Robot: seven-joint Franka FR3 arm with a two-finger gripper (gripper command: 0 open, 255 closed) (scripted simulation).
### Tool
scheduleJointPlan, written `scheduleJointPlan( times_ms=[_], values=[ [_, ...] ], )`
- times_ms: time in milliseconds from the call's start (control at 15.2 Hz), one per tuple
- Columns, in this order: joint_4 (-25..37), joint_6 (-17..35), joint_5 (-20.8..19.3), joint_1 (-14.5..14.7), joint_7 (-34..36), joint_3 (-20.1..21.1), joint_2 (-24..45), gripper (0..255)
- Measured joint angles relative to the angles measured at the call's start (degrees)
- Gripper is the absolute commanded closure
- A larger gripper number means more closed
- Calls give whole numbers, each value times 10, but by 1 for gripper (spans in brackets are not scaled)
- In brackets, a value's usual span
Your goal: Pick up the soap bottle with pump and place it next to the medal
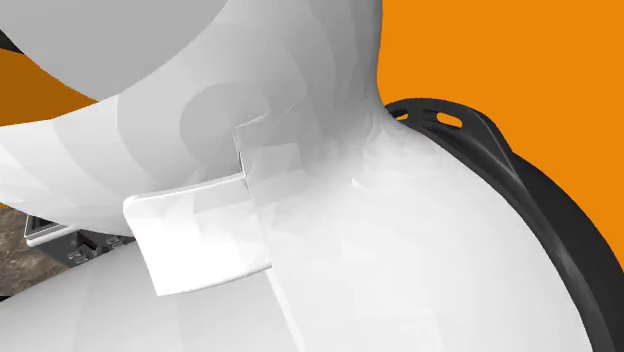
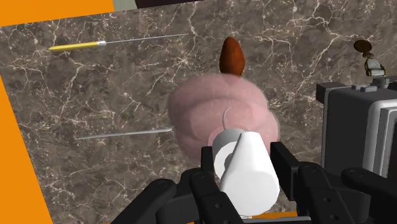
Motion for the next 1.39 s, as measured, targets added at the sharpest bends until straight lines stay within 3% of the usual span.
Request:
scheduleJointPlan(
  times_ms=[726,1386],
  values=[
    [1,6,35,55,150,105,12,255],
    [83,2,54,104,285,196,93,255]
  ],
)
